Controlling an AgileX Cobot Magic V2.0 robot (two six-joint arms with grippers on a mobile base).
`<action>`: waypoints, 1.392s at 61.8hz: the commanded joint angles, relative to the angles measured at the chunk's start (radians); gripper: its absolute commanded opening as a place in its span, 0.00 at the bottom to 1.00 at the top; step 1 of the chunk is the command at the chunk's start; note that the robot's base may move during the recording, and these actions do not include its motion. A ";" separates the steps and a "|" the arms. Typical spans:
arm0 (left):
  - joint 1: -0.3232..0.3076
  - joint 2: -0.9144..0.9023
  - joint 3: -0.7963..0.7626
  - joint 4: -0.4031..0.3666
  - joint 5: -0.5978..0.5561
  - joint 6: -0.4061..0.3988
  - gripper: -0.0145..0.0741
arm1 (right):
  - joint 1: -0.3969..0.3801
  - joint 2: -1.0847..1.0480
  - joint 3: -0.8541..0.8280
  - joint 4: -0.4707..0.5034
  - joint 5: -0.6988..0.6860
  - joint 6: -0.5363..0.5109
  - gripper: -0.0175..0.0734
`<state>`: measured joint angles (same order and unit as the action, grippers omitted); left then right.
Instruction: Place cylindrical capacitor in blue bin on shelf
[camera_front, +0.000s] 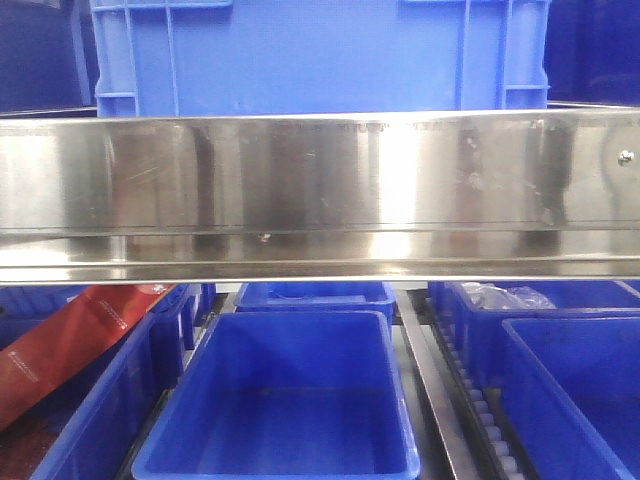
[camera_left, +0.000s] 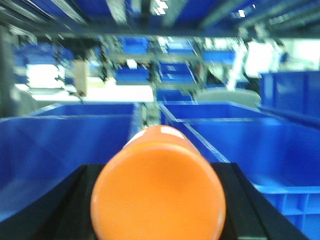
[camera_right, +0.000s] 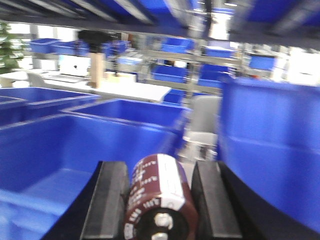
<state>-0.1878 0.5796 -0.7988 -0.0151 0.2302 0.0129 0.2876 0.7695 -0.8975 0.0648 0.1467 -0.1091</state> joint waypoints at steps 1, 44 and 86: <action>-0.054 0.111 -0.075 -0.007 -0.016 0.012 0.04 | 0.043 0.086 -0.062 -0.010 -0.034 -0.013 0.01; -0.400 0.869 -0.513 0.015 -0.249 0.012 0.04 | 0.182 0.614 -0.281 -0.010 -0.311 -0.013 0.23; -0.400 0.905 -0.533 0.000 -0.220 0.010 0.58 | 0.183 0.642 -0.289 0.062 -0.305 -0.013 0.80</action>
<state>-0.5808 1.4970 -1.3239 -0.0103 0.0199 0.0240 0.4691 1.4290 -1.1773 0.1220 -0.1355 -0.1134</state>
